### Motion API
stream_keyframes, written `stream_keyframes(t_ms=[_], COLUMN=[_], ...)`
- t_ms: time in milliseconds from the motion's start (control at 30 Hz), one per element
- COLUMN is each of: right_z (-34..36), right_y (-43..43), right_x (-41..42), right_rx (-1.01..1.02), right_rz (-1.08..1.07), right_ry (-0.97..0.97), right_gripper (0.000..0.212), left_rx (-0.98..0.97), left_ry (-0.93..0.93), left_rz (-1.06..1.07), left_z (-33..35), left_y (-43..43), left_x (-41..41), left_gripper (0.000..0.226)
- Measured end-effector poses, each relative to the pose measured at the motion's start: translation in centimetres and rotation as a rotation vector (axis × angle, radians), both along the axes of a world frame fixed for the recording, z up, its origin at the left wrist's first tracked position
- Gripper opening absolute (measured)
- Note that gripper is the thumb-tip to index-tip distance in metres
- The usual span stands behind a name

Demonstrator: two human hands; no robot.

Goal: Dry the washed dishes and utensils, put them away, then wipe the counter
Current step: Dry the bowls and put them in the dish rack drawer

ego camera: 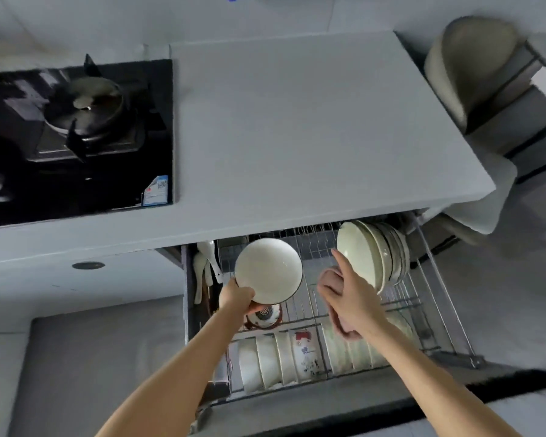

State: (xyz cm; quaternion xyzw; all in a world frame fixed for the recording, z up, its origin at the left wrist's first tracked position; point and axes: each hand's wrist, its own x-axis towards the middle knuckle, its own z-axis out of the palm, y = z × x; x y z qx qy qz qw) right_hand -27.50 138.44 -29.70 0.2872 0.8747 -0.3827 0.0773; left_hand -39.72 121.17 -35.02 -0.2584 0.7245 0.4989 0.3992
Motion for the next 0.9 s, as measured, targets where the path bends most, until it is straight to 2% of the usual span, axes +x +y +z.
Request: stream_keyframes(t_ms=[133,233,400,667,900], right_z=[-3.0,-5.6,-8.9,-11.3,-10.6], right_y=[2.7,3.9,4.7,5.1,4.2], right_x=[-3.2,-5.1,-6.9,-8.1,-8.6], right_rx=[0.030,-0.035,-0.063,-0.112,-0.145], right_rz=[0.197,0.260,0.298,0.317,0.347], right_ry=[-0.040,-0.098,-0.157,-0.198,-0.175], right_gripper=[0.076,0.084,0.087,0.084,0.082], left_rx=[-0.066,-0.092,-0.135,-0.160,-0.109], left_ry=[-0.009,-0.024,-0.004,-0.025,-0.151], left_rz=[0.038,0.073,0.119,0.120,0.188], left_z=[-4.2,-6.8,-9.9,-12.3,-13.0], left_y=[1.8,2.6,2.7,2.0,0.9], left_x=[-3.3,-5.2,-7.3,-8.1,-6.6], left_gripper=[0.053,0.058,0.063,0.054,0.058])
